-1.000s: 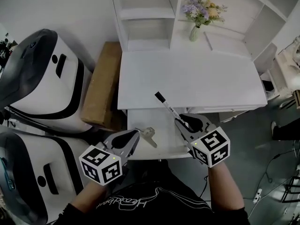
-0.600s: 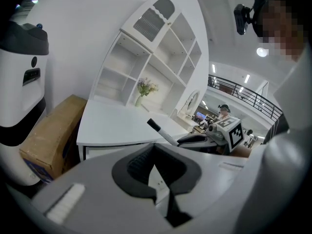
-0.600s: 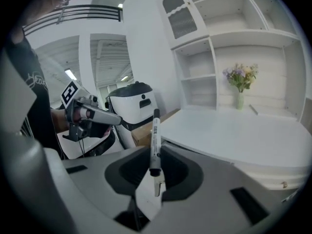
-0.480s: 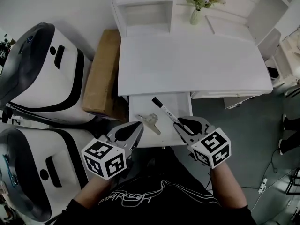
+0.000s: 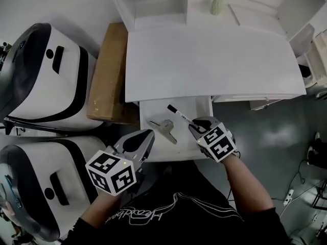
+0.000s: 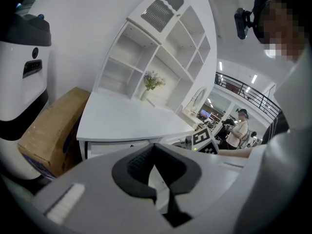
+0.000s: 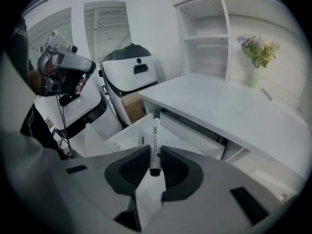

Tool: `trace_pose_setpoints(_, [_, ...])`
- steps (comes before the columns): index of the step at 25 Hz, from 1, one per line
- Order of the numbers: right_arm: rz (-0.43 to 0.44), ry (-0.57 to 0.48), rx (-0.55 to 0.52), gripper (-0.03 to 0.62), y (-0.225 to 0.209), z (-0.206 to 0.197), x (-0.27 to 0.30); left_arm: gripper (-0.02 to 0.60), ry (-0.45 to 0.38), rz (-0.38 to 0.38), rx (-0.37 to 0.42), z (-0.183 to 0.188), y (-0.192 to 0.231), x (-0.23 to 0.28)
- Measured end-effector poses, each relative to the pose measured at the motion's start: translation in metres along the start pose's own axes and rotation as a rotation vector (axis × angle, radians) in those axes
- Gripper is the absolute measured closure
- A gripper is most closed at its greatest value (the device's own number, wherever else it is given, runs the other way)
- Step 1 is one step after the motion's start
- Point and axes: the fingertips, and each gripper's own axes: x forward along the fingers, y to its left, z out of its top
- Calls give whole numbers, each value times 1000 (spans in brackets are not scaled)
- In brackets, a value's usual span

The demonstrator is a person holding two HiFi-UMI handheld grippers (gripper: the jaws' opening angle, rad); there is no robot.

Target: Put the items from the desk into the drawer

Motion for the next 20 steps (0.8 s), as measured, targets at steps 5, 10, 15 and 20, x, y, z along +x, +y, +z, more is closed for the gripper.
trace_pose_setpoints(5, [24,99,-50,517,-13,-19,52,572,28,35,-35,-4,20,12])
trace_pose_setpoints(10, [34,206,-99,517,-26,-41,95,572,20,67,-71,3,40,19])
trace_pose_setpoints(15, [30,282,-122,517,-32,-60,132,572,10,103,-112,3,62,23])
trace_pose_setpoints(20, [19,330,-135,517,-35,-78,157,572,8,134,-155,-4,79,21])
